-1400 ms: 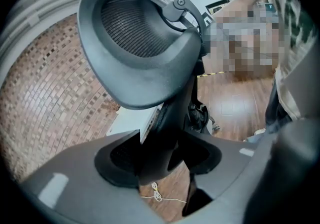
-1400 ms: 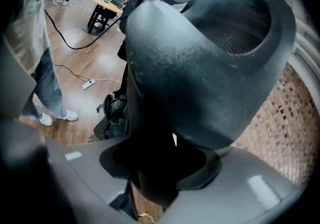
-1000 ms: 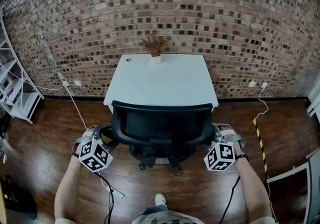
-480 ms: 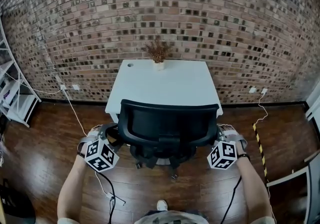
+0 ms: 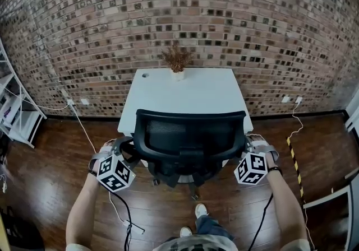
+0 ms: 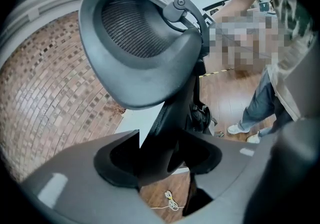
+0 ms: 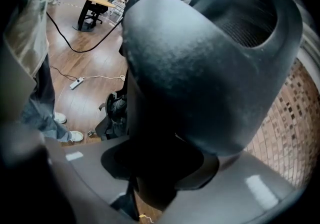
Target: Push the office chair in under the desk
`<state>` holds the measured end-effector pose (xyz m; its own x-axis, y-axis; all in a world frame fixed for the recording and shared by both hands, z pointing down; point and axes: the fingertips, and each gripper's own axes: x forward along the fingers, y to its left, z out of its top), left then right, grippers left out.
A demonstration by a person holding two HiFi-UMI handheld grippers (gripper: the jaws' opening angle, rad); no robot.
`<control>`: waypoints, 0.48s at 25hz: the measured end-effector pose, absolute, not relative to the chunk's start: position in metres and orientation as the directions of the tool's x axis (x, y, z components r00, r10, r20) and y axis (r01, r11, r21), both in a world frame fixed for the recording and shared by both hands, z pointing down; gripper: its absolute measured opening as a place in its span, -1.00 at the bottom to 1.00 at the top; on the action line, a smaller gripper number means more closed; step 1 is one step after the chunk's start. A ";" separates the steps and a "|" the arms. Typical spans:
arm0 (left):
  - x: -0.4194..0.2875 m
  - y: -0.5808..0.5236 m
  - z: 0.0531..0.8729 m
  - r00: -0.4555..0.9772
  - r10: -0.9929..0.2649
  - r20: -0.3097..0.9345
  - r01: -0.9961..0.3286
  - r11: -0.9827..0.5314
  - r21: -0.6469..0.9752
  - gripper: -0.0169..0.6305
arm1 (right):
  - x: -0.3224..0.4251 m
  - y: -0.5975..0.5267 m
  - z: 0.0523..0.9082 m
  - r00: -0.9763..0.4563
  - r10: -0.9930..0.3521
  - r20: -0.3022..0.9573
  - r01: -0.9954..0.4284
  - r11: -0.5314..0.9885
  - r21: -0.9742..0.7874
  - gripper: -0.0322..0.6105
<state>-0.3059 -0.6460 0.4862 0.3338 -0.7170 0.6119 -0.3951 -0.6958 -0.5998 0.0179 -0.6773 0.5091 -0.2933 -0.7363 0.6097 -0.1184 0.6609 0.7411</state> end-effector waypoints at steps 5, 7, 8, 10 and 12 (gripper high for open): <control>-0.304 -0.668 0.488 0.323 -0.717 0.618 -0.400 -0.695 -0.597 -0.14 | 0.019 -0.700 0.511 -0.299 -0.739 0.604 -0.116 0.656 0.746 -0.34; -0.305 -0.677 0.489 0.318 -0.716 0.622 -0.401 -0.696 -0.595 -0.14 | 0.019 -0.709 0.512 -0.297 -0.738 0.606 -0.115 0.657 0.745 -0.35; -0.305 -0.681 0.489 0.316 -0.715 0.624 -0.402 -0.697 -0.594 -0.14 | 0.019 -0.712 0.512 -0.296 -0.738 0.607 -0.113 0.658 0.745 -0.35; -0.306 -0.688 0.488 0.312 -0.716 0.625 -0.407 -0.695 -0.593 -0.14 | 0.017 -0.719 0.511 -0.296 -0.739 0.605 -0.112 0.656 0.746 -0.35; -0.306 -0.695 0.488 0.309 -0.718 0.624 -0.411 -0.692 -0.593 -0.13 | 0.017 -0.725 0.511 -0.297 -0.737 0.606 -0.111 0.658 0.745 -0.36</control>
<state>-0.3061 -0.6953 0.4878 0.3088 -0.7178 0.6240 -0.4108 -0.6924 -0.5932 0.0175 -0.7246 0.5114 -0.2973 -0.7374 0.6065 -0.1106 0.6575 0.7453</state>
